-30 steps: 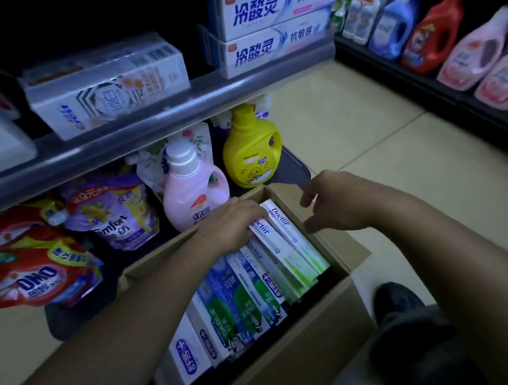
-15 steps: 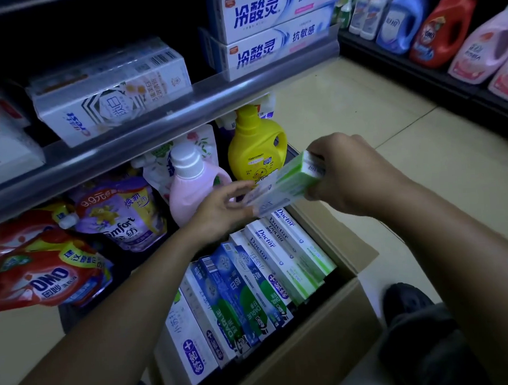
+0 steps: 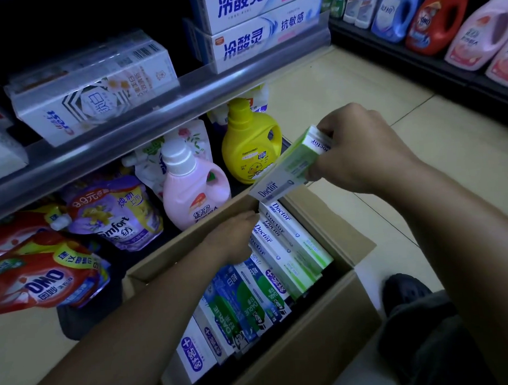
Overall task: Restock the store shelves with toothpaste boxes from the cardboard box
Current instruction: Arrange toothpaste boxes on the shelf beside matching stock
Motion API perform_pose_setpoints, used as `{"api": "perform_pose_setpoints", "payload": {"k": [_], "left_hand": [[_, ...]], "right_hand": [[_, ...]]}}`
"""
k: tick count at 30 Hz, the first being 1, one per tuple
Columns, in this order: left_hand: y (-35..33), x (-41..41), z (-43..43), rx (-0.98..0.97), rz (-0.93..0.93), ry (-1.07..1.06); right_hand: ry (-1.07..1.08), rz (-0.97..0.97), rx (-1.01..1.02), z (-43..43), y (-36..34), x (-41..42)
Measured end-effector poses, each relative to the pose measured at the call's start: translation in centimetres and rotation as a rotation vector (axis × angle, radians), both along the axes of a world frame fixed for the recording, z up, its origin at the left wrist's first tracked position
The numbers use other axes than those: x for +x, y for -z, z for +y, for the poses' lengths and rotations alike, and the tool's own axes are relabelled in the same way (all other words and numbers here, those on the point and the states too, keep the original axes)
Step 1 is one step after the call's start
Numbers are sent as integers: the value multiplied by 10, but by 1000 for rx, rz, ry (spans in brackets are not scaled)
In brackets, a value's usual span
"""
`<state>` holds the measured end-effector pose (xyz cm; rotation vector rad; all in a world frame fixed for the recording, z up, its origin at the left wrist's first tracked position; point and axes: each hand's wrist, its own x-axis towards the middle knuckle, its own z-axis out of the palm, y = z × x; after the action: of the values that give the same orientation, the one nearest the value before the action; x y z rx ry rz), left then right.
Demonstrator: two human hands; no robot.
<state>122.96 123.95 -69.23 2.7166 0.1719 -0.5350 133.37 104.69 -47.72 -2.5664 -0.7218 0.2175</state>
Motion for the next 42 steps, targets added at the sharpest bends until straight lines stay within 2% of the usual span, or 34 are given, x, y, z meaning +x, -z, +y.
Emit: {"api": "perform_pose_setpoints", "payload": {"k": [3, 7, 9, 12, 15, 19, 25, 28, 31, 38, 42], "left_hand": [[0, 4, 3, -85, -73, -26], [-10, 3, 14, -133, -46, 41], [-17, -2, 23, -193, -73, 7], [-35, -17, 33, -490, -148, -114], [-60, -42, 36, -818, -300, -380], [-95, -81, 44, -989, -461, -606], [-176, -134, 67, -965, -738, -730], [-216, -163, 73, -899, -877, -753], [-248, -190, 76, -911, -963, -751], [-306, -262, 85, -883, -1129, -830], [-330, -300, 93, -863, -1200, -853]], "right_hand": [[16, 46, 38, 0, -2, -2], [32, 110, 102, 3, -2, -3], [49, 143, 157, 4, -1, -3], [79, 198, 272, 7, -2, -3], [101, 259, 390, 11, -7, -5], [86, 353, 602, 18, -16, -10], [-76, 532, 897, 43, -41, -29], [-161, 634, 989, 61, -65, -50], [-281, 718, 1048, 81, -84, -69], [-536, 762, 1132, 133, -118, -111], [-580, 666, 1147, 160, -135, -141]]}}
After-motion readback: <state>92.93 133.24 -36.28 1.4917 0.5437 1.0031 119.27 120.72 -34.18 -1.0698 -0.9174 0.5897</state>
